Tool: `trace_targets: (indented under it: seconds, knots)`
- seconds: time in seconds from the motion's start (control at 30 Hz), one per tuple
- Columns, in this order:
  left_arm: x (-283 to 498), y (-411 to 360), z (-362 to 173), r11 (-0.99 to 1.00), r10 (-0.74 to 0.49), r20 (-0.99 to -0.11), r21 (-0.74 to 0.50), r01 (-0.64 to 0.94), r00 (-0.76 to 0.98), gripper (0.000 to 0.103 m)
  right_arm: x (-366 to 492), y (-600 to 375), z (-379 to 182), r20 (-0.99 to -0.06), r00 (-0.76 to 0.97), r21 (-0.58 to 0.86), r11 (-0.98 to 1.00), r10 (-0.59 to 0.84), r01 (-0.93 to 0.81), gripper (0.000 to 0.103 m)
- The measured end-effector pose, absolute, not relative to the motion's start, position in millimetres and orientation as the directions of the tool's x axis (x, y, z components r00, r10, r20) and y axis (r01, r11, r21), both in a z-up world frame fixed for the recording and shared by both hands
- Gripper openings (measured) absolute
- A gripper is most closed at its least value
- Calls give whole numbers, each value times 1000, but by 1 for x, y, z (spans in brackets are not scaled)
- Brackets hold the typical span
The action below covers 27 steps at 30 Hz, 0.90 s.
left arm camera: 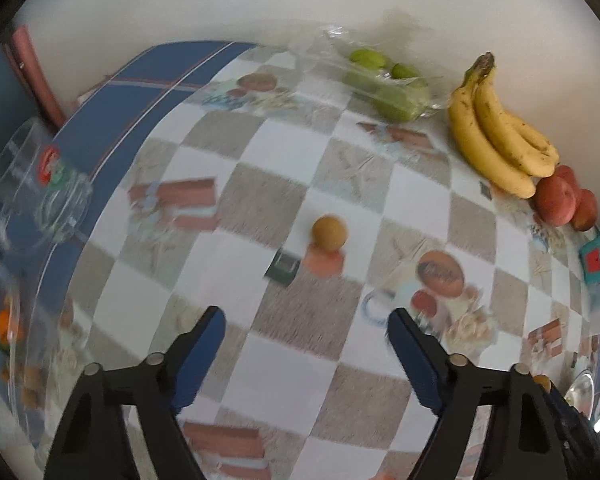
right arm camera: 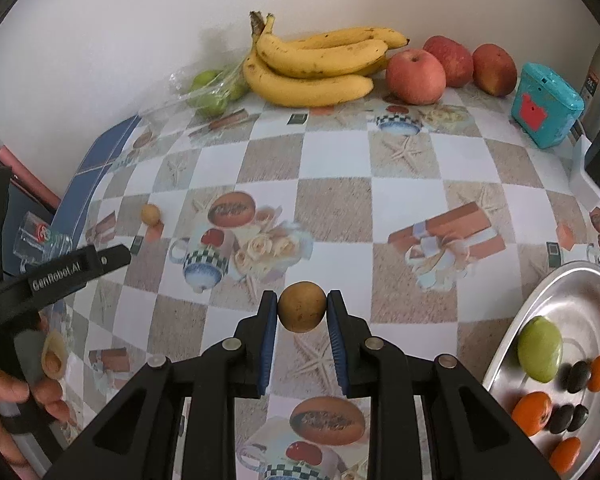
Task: Organize fruits
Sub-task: 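Grasp a brown kiwi with the right tool while the left tool grasps another kiwi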
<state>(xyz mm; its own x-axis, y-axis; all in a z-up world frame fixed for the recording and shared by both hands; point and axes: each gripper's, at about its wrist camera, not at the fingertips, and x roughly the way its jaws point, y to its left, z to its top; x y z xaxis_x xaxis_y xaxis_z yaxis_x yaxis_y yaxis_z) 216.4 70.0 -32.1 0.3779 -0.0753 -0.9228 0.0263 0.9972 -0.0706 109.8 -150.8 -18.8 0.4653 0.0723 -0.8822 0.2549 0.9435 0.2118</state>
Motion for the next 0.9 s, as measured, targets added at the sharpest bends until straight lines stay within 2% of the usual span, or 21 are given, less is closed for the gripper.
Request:
trace_targets:
  seconds: [0.1, 0.17, 0.3, 0.37, 0.67, 0.73, 0.83, 0.9]
  knots:
    - [232, 62, -32, 996, -75, -927, -53, 67, 368, 81, 113, -157, -17, -879, 472, 219, 940, 73, 263, 26]
    - [241, 58, -35, 996, -67, -931, -41, 80, 358, 68, 116, -160, -17, -876, 476, 225, 937, 75, 267, 26]
    - [255, 55, -42, 995, -81, -938, -54, 89, 337, 62, 122, -164, -17, -872, 484, 235, 934, 81, 268, 26]
    - [262, 53, -46, 994, -89, -940, -63, 88, 328, 54, 125, -165, -18, -871, 485, 238, 934, 84, 266, 26]
    - [281, 54, -60, 996, -86, -948, -70, 63, 306, 40, 131, -176, -29, -875, 475, 256, 924, 97, 283, 26]
    - [282, 55, -60, 995, -91, -947, -77, 59, 308, 39, 132, -177, -31, -876, 472, 260, 922, 100, 286, 26]
    - [285, 56, -60, 995, -98, -946, -85, 53, 309, 29, 133, -177, -32, -877, 469, 259, 923, 102, 285, 26]
    - [285, 55, -61, 995, -93, -947, -81, 53, 309, 27, 133, -177, -31, -877, 470, 260, 922, 102, 285, 26]
